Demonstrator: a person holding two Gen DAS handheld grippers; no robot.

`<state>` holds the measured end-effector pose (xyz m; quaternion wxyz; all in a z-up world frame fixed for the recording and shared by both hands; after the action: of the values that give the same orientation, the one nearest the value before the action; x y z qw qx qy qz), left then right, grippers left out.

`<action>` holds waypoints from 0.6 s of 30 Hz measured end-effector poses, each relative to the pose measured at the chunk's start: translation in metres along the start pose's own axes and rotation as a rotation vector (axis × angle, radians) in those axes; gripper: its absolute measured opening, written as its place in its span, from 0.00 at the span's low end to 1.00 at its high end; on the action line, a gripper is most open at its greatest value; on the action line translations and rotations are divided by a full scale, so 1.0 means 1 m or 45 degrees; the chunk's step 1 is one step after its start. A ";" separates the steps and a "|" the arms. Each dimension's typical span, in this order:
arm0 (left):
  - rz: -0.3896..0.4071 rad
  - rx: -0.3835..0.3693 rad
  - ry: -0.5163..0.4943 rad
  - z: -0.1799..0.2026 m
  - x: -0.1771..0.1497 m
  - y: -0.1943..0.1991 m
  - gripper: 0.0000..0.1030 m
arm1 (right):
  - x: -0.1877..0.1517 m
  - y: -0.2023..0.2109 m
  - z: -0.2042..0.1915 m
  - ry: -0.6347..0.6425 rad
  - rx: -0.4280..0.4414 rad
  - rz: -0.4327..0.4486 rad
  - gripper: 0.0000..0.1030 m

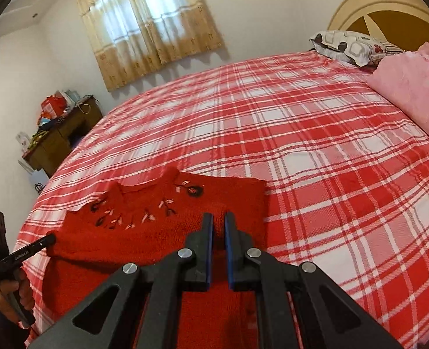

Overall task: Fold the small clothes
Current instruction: 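Lift the hem with both tools and fold it toward the collar, then open both tools to release the folded hem onto the sweater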

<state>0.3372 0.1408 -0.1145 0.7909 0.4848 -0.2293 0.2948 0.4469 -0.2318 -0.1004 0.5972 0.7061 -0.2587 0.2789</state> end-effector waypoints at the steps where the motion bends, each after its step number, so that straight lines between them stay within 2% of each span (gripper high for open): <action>1: -0.008 0.014 -0.014 0.000 0.002 -0.004 0.07 | 0.003 -0.003 -0.002 0.003 -0.007 -0.001 0.07; 5: -0.022 0.038 -0.022 0.000 0.013 -0.019 0.09 | 0.023 -0.021 -0.011 0.019 -0.014 0.019 0.08; 7: 0.001 0.066 -0.036 -0.001 0.021 -0.024 0.13 | 0.034 -0.030 -0.011 0.004 -0.035 0.036 0.11; 9: 0.043 0.114 -0.032 -0.005 0.029 -0.025 0.17 | 0.037 -0.032 -0.011 -0.009 -0.071 0.040 0.24; 10: 0.075 0.153 -0.006 -0.011 0.033 -0.022 0.20 | 0.035 -0.030 -0.010 -0.025 -0.036 0.044 0.39; 11: 0.091 0.161 0.018 -0.017 0.034 -0.019 0.26 | 0.031 -0.027 -0.011 -0.031 0.001 0.045 0.46; 14: 0.117 0.185 0.061 -0.027 0.027 -0.004 0.51 | 0.012 -0.025 -0.021 0.039 0.024 -0.046 0.47; 16: 0.090 0.206 0.010 -0.024 0.015 0.003 0.53 | -0.005 -0.027 -0.036 0.114 0.075 -0.149 0.47; 18: 0.059 0.205 -0.056 -0.017 0.002 0.007 0.65 | -0.018 -0.030 -0.056 0.223 0.115 -0.220 0.47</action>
<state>0.3355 0.1592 -0.1160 0.7371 0.5476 -0.2334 0.3199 0.4505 -0.1713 -0.1271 0.6068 0.7250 -0.1310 0.2984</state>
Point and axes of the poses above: each gripper's, at about its wrist camera, not at the fingertips, and y roughly against the way its jaws point, z to its right, x to its top, the point moved 3 cm from there along -y, roughly the way its jaws point, and after that the axes turned 10 degrees about -x, right-handed, at the moved point
